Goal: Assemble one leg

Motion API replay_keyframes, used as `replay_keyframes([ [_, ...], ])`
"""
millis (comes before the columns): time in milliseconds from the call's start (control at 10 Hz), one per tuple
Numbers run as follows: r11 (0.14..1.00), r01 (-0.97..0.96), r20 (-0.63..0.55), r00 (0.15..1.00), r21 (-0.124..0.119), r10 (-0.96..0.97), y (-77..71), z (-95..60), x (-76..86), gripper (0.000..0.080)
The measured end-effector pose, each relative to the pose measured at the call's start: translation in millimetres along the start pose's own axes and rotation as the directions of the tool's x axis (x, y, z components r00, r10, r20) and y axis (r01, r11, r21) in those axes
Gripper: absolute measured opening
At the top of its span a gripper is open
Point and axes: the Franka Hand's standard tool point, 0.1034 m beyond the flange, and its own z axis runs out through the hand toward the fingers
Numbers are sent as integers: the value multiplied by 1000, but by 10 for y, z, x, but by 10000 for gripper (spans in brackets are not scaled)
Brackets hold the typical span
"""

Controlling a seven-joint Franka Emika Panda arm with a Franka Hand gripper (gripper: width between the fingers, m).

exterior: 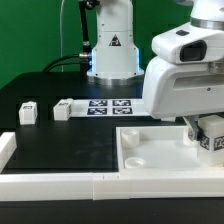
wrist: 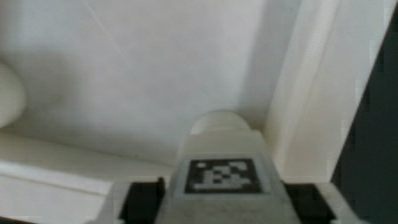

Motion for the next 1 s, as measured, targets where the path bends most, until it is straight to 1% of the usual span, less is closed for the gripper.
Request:
replay_keyframes([
  [100,999,-34,0,999,0,34,-1,0,0,291],
  [200,999,-32,0,999,0,32,1,1,0,291],
  [300,994,-113,-14,994,2,113,-5,2,14,291],
  [400,961,-278,-20,960,7,278,-21,9,7,291],
  [600,845,-535,-21,844,15,535,-46,12,14,291],
  [700,770,-637,-21,770,18,638,-56,16,17,291],
  [800,717,-697,-19,717,20,697,-70,17,17,291],
  [1000,504,-864,-7,504,29,864,-99,16,20,291],
])
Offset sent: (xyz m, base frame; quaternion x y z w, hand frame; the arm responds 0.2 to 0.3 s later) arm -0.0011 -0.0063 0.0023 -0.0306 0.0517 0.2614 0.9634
